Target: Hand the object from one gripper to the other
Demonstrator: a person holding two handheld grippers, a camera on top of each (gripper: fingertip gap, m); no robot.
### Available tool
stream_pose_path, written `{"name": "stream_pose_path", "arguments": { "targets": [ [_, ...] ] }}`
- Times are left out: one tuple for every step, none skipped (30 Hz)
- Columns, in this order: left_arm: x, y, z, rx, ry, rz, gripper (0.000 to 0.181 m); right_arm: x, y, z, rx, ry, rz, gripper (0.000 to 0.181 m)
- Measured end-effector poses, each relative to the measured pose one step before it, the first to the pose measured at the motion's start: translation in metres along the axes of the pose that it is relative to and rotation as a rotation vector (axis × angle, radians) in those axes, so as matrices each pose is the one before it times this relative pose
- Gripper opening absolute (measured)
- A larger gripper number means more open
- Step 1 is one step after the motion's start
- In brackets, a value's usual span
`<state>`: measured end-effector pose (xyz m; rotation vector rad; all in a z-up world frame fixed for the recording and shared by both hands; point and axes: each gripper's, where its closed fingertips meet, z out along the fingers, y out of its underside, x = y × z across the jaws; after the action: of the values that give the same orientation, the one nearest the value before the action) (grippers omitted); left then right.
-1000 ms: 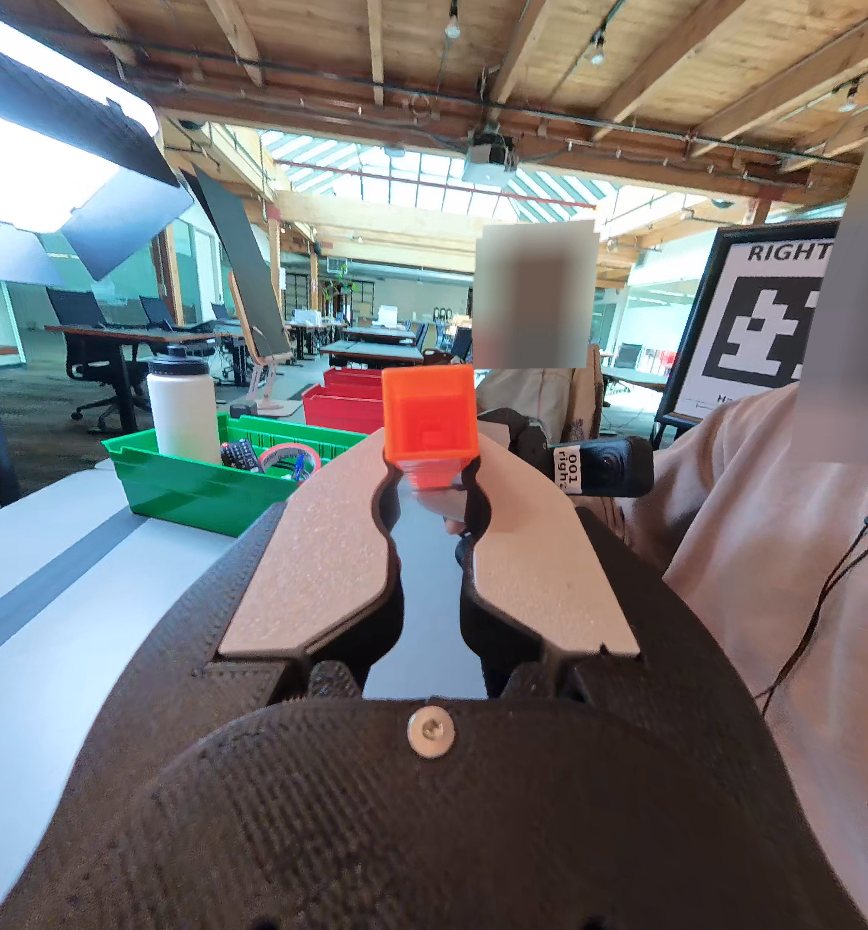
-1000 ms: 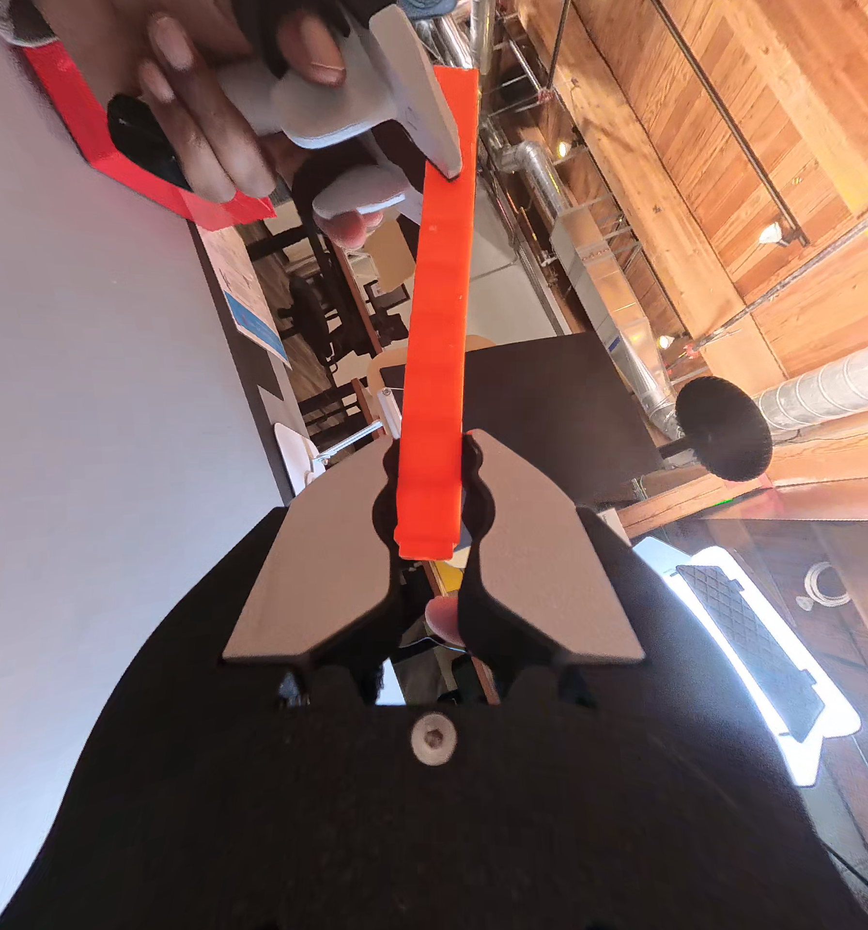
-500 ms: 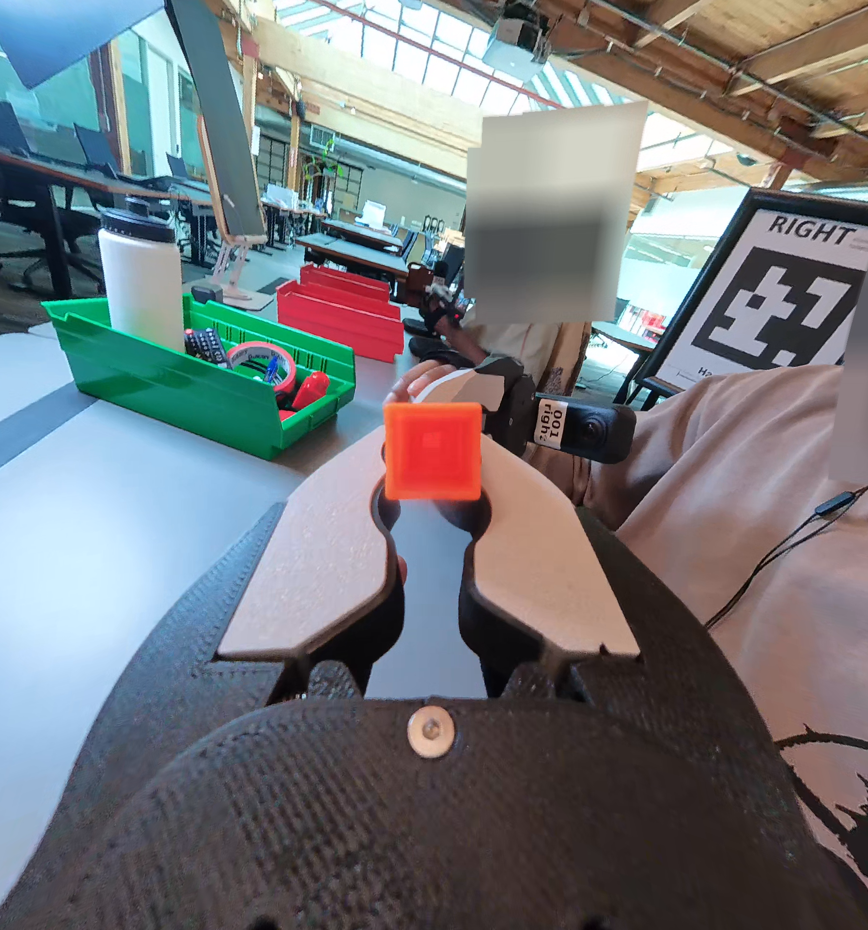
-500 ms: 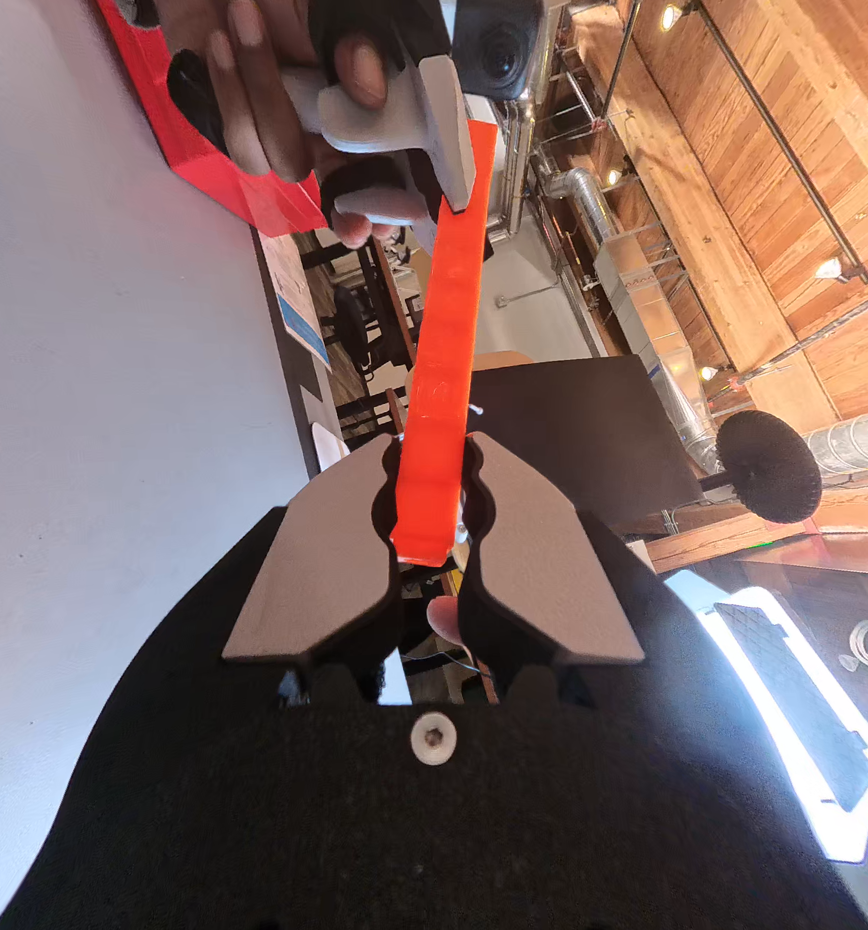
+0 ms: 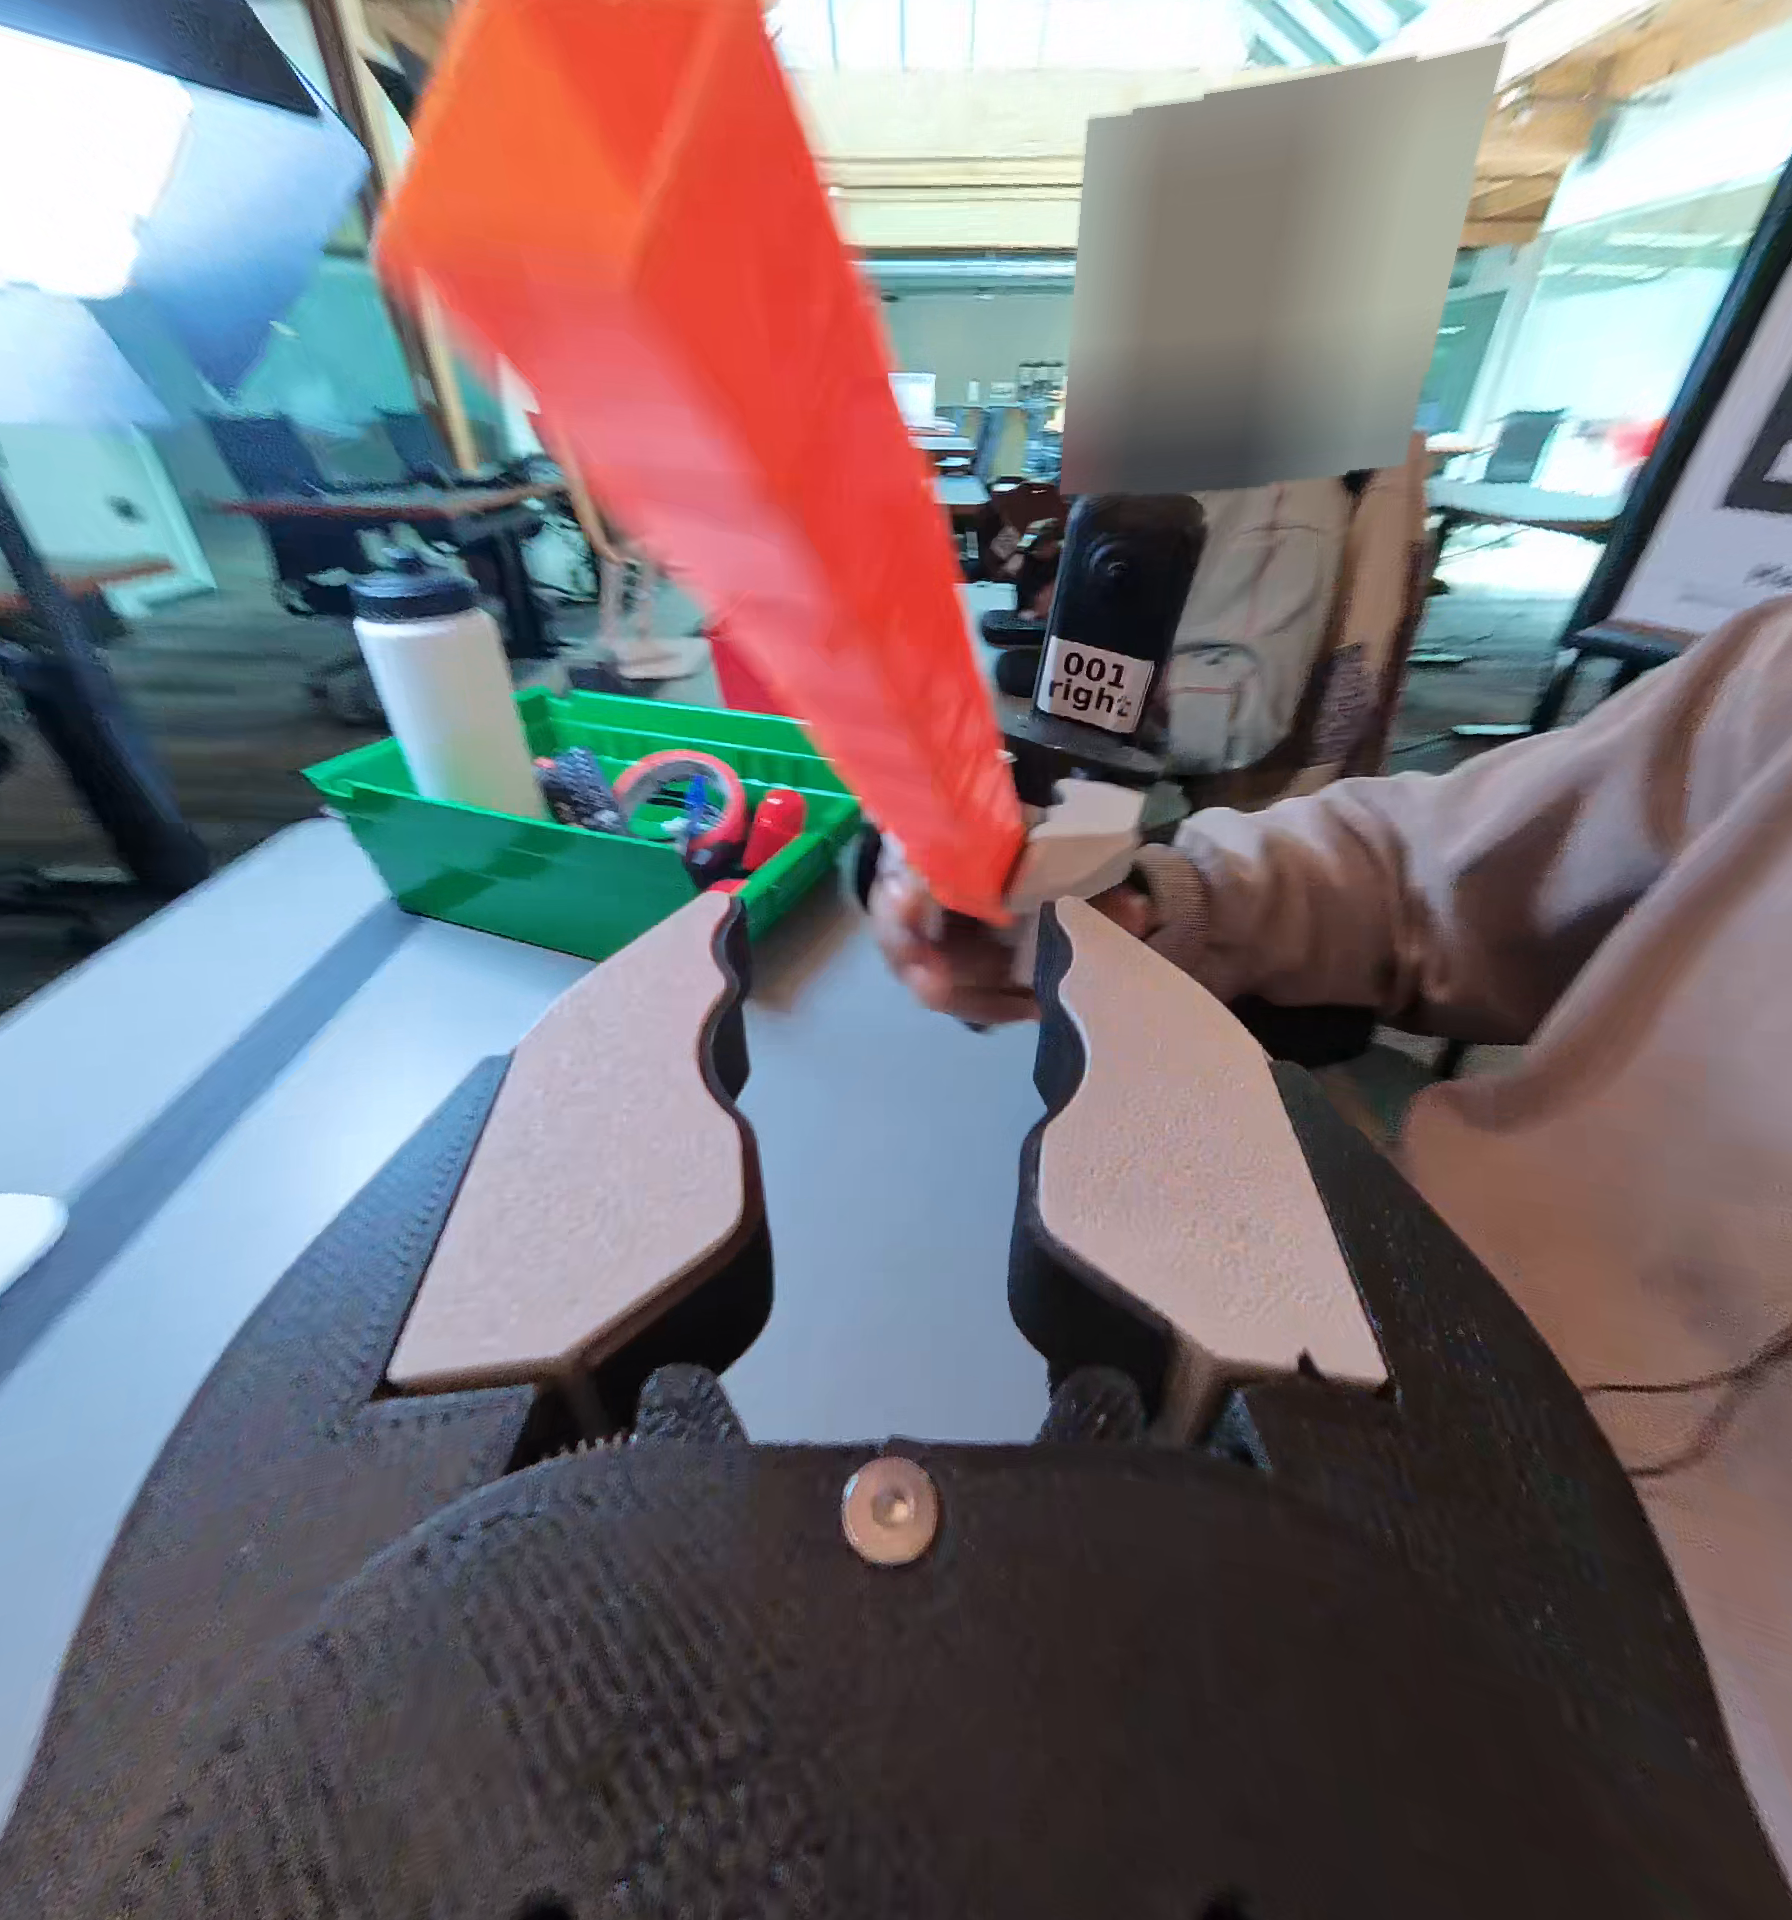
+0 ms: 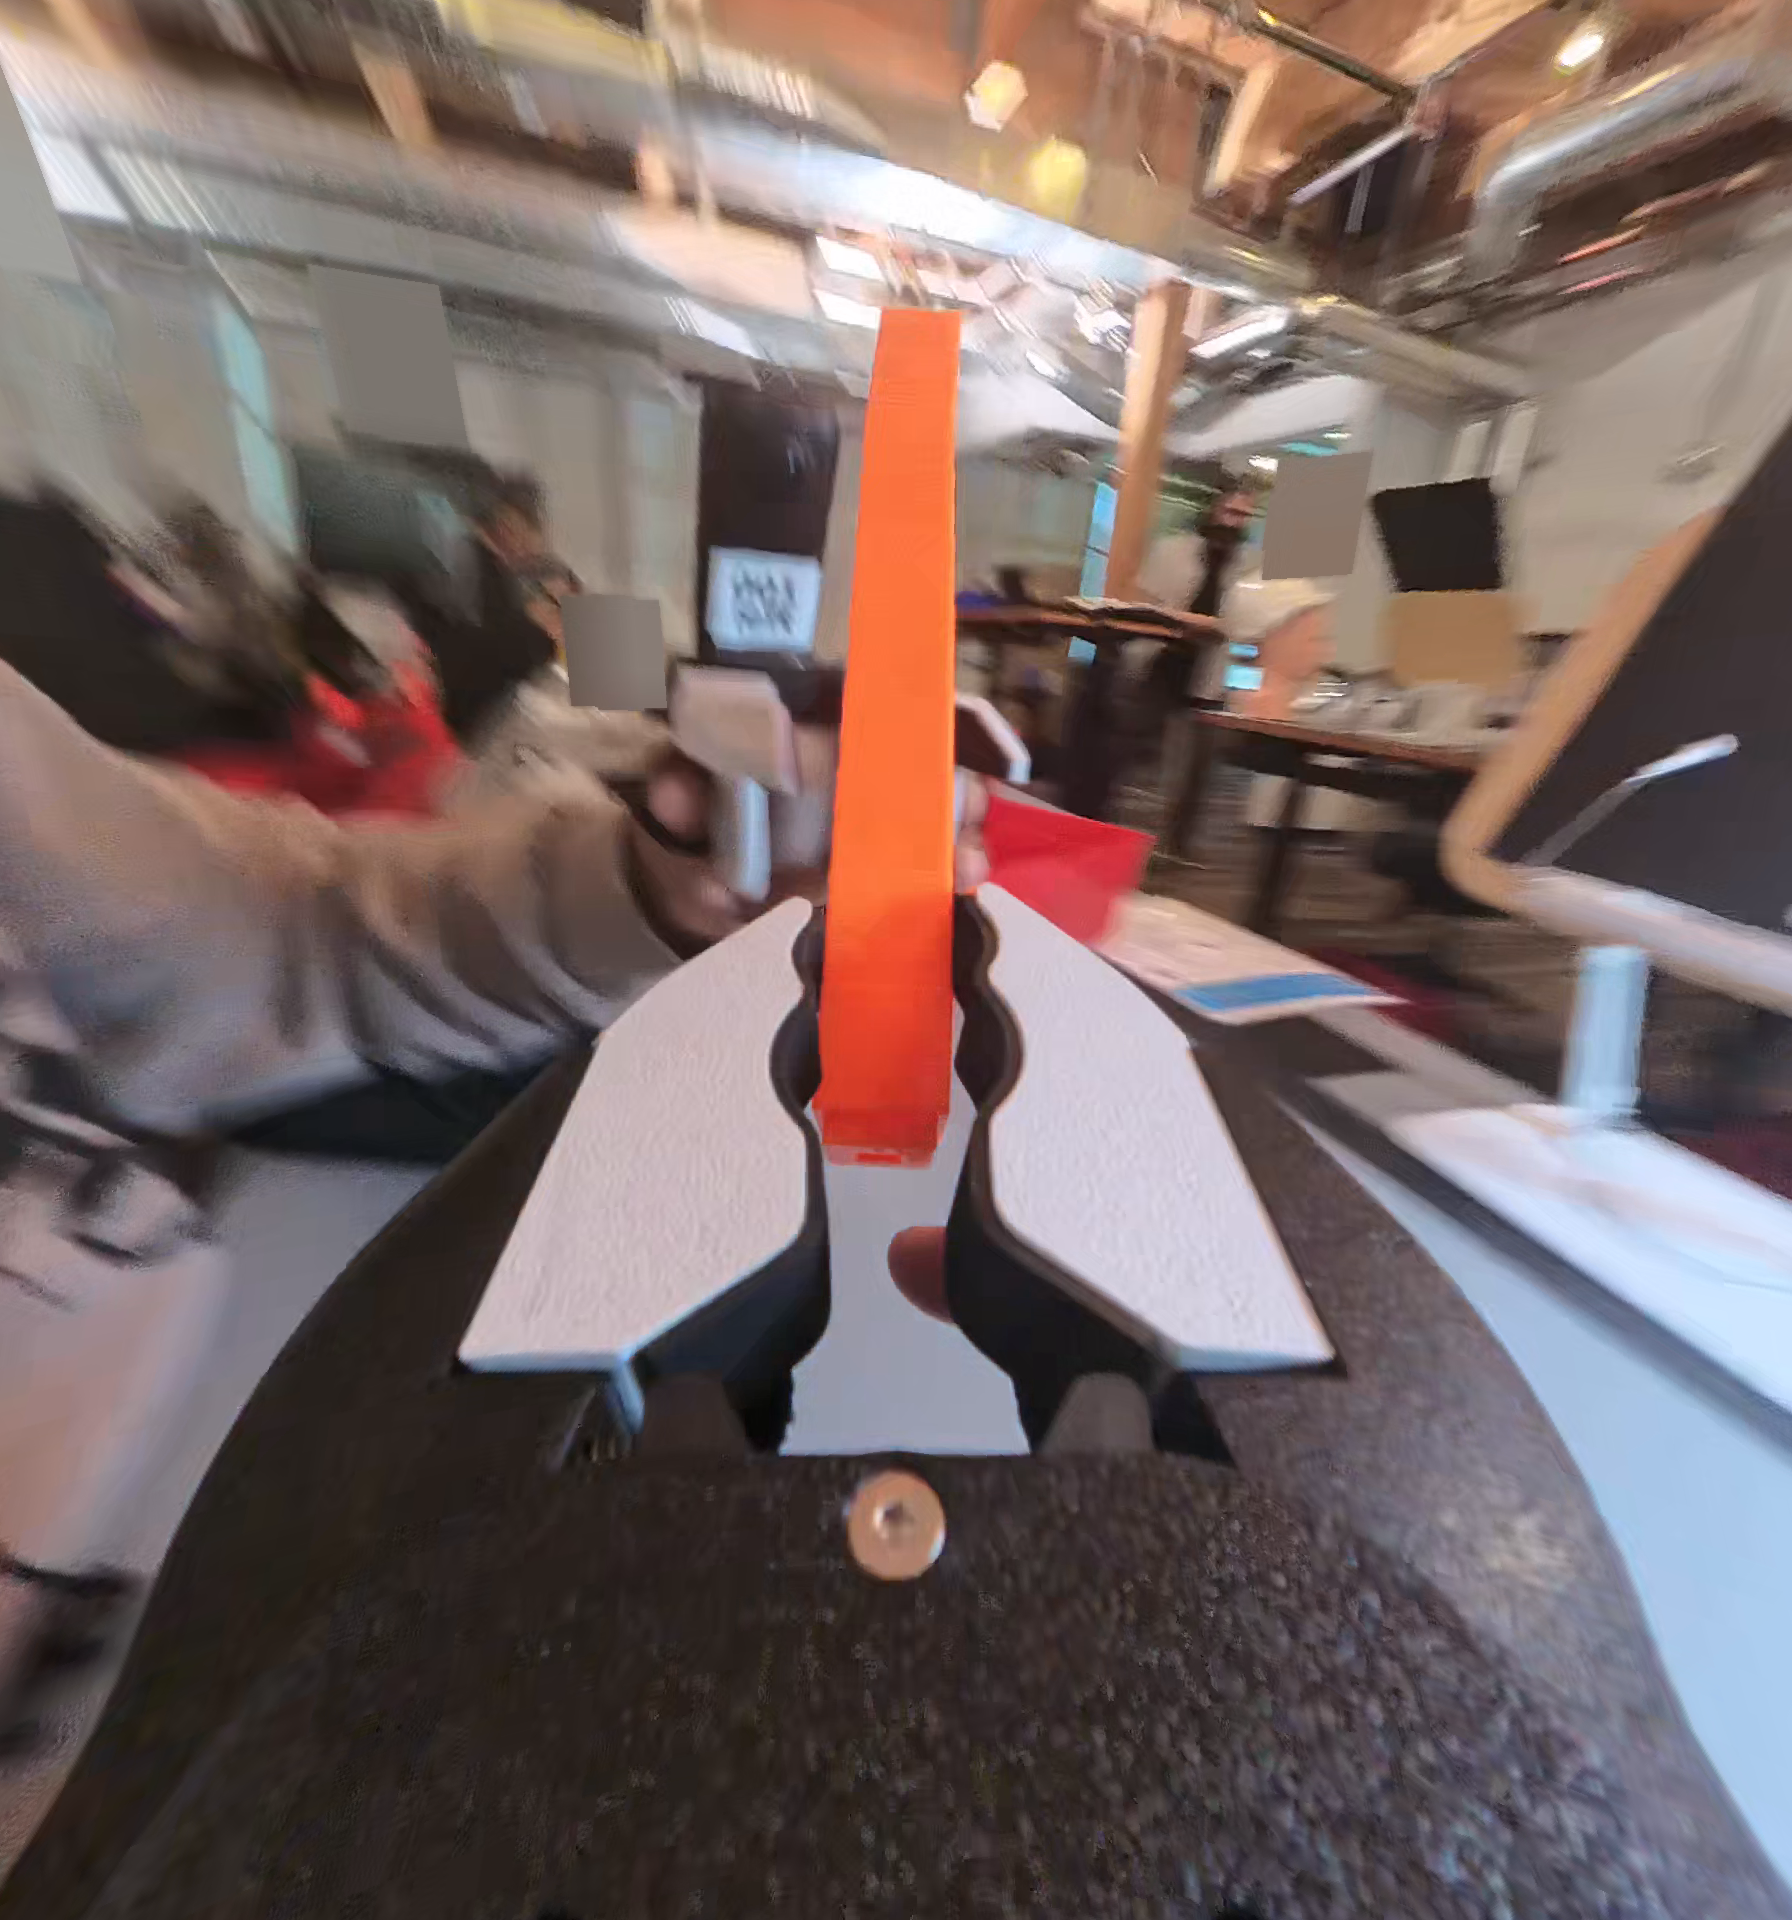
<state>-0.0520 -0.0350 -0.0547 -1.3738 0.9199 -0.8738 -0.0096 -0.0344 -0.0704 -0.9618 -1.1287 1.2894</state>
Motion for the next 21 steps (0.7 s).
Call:
{"name": "stream_pose_path", "arguments": {
  "targets": [
    [-0.00340, -0.00334, -0.00112, 0.0068, -0.0532, 0.0638, 0.052, -0.00491, -0.00894, -0.00032, 0.0664, -0.0590, 0.1459, 0.022],
    [-0.00277, -0.00382, -0.00183, 0.0058, -0.0439, 0.0613, 0.051, -0.00128, -0.00786, -0.00056, 0.0593, -0.0311, 0.1191, 0.022],
    [-0.00256, -0.00357, -0.00222, 0.0010, -0.0339, 0.0426, 0.051, -0.00004, -0.00700, -0.00127, 0.0507, -0.0233, 0.0930, 0.022],
    [-0.00308, -0.00309, -0.00220, -0.0011, -0.0304, 0.0281, 0.052, -0.00063, -0.00583, -0.00168, 0.0383, -0.0320, 0.0832, 0.022],
    [-0.00216, -0.00335, -0.00237, 0.0052, -0.0181, 0.0183, 0.052, -0.00159, -0.00389, -0.00167, 0.0234, -0.0423, 0.0782, 0.022],
    [-0.00049, -0.00360, -0.00197, 0.0121, -0.0005, -0.0011, 0.052, -0.00210, -0.00152, -0.00136, 0.0103, -0.0461, 0.0625, 0.022],
    [0.00008, -0.00388, -0.00119, 0.0187, 0.0109, -0.0269, 0.052, -0.00213, 0.00149, -0.00107, -0.0036, -0.0439, 0.0411, 0.022],
    [0.00064, -0.00446, -0.00067, 0.0289, 0.0202, -0.0494, 0.052, -0.00147, 0.00427, -0.00028, -0.0168, -0.0382, 0.0307, 0.022],
    [0.00082, -0.00529, -0.00072, 0.0381, 0.0267, -0.0618, 0.053, -0.00096, 0.00562, 0.00013, -0.0208, -0.0353, 0.0310, 0.022],
    [-0.00049, -0.00666, -0.00147, 0.0463, 0.0211, -0.0646, 0.055, 0.00027, 0.00604, 0.00047, -0.0224, -0.0270, 0.0298, 0.022],
    [-0.00104, -0.00896, -0.00274, 0.0584, 0.0200, -0.0672, 0.056, 0.00206, 0.00645, 0.00043, -0.0247, -0.0091, 0.0161, 0.022],
    [-0.00048, -0.01145, -0.00392, 0.0669, 0.0239, -0.0723, 0.056, 0.00369, 0.00626, 0.00052, -0.0276, 0.0085, 0.0047, 0.022],
    [0.00019, -0.01240, -0.00456, 0.0652, 0.0228, -0.0640, 0.055, 0.00389, 0.00536, 0.00050, -0.0255, 0.0155, -0.0022, 0.022],
    [-0.00045, -0.01079, -0.00426, 0.0501, 0.0103, -0.0435, 0.054, 0.00414, 0.00484, 0.00071, -0.0253, 0.0214, -0.0091, 0.022],
    [-0.00139, -0.00656, -0.00347, 0.0211, -0.0043, -0.0188, 0.051, 0.00567, 0.00404, 0.00068, -0.0241, 0.0377, -0.0183, 0.022],
    [-0.00123, -0.00243, -0.00280, -0.0014, -0.0051, 0.0003, 0.046, 0.00599, 0.00486, 0.00091, -0.0317, 0.0442, -0.0287, 0.022],
    [-0.00090, 0.00100, -0.00224, -0.0157, -0.0032, 0.0096, 0.033, 0.00516, 0.00440, 0.00084, -0.0306, 0.0423, -0.0372, 0.022],
    [-0.00178, 0.00272, -0.00141, -0.0215, -0.0081, 0.0095, 0.025, 0.00254, 0.00305, 0.00080, -0.0194, 0.0260, -0.0342, 0.022],
    [-0.00284, 0.00227, -0.00099, -0.0173, -0.0167, 0.0035, 0.024, 0.00321, 0.00327, 0.00076, -0.0242, 0.0289, -0.0175, 0.022],
    [-0.00258, 0.00261, -0.00066, -0.0238, -0.0145, 0.0016, 0.023, 0.00239, 0.00320, 0.00073, -0.0229, 0.0250, -0.0183, 0.022],
    [-0.00190, 0.00255, 0.00002, -0.0250, -0.0097, -0.0014, 0.023, 0.00218, 0.00260, 0.00023, -0.0160, 0.0237, -0.0197, 0.022]
  ]
}}
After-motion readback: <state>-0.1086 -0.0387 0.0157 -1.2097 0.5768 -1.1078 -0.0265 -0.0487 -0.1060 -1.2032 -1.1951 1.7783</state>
